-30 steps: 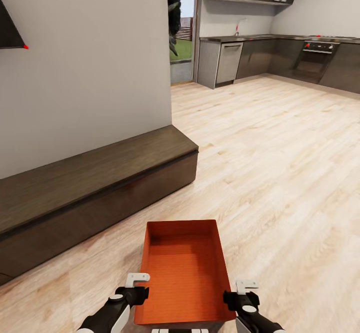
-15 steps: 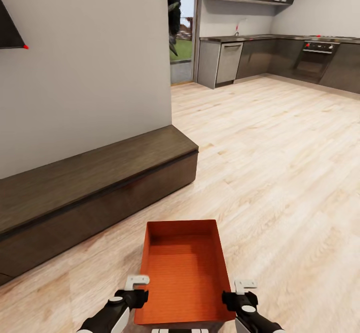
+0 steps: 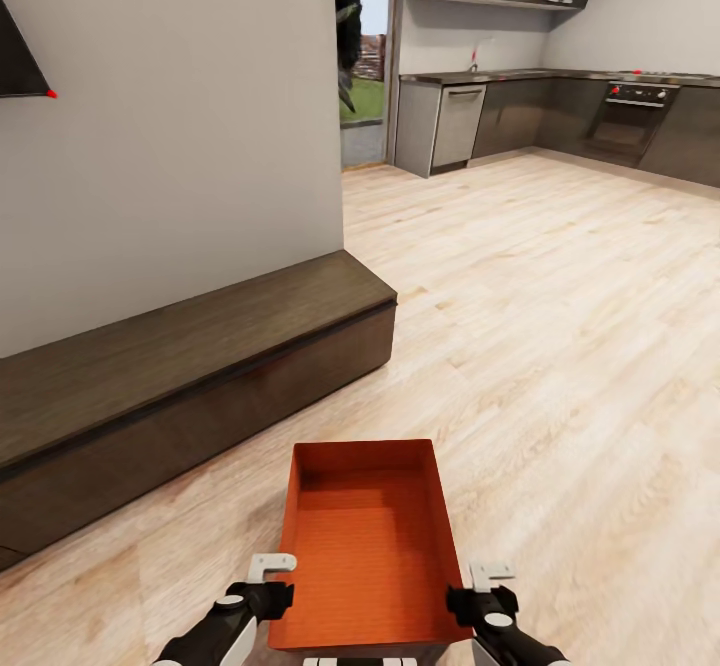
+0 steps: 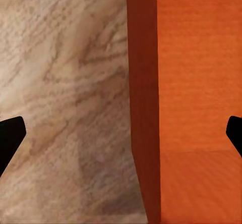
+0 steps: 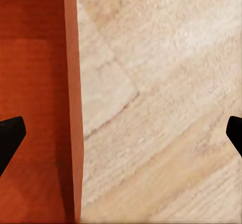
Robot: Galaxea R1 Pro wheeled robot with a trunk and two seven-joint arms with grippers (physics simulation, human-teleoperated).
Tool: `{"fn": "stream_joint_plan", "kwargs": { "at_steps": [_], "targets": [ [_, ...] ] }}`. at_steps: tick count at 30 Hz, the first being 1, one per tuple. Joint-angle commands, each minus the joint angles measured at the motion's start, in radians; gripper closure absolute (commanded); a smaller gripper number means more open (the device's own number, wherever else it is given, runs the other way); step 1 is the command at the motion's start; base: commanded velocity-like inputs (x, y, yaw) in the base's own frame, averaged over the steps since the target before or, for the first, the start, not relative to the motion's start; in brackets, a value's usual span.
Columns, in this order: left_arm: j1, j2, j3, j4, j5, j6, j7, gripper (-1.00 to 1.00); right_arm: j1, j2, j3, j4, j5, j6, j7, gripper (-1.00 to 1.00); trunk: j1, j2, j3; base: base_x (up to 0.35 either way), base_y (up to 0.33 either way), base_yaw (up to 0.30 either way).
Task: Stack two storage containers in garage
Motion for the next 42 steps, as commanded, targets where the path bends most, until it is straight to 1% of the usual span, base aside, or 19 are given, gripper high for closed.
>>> {"fn": "stream_joint_plan", "kwargs": {
  "at_steps": [1, 11, 33, 42],
  "targets": [
    [0.0, 0.0, 0.001, -0.002, -0.002, 0.006, 0.003, -1.0, -0.001, 0.0, 0.009, 0.001, -0.011, -0.002, -0.003, -1.0, 0.0, 0.0, -0.001, 0.0, 0.0, 0.0],
    [0.0, 0.005, 0.001, 0.015, -0.002, 0.006, 0.003, -1.0, -0.001, 0.001, 0.008, 0.002, -0.011, 0.002, -0.003, -1.0, 0.0, 0.0, -0.001, 0.0, 0.0, 0.0],
    [0.0, 0.005, 0.001, 0.017, -0.002, 0.006, 0.005, -1.0, -0.001, 0.001, 0.007, 0.002, -0.011, 0.001, -0.003, -1.0, 0.0, 0.0, -0.001, 0.0, 0.0, 0.0],
    [0.0, 0.005, 0.001, 0.017, -0.002, 0.006, 0.005, -1.0, -0.001, 0.001, 0.007, 0.001, -0.008, -0.03, 0.021, -1.0, 0.0, 0.0, -0.001, 0.0, 0.0, 0.0]
  ]
}}
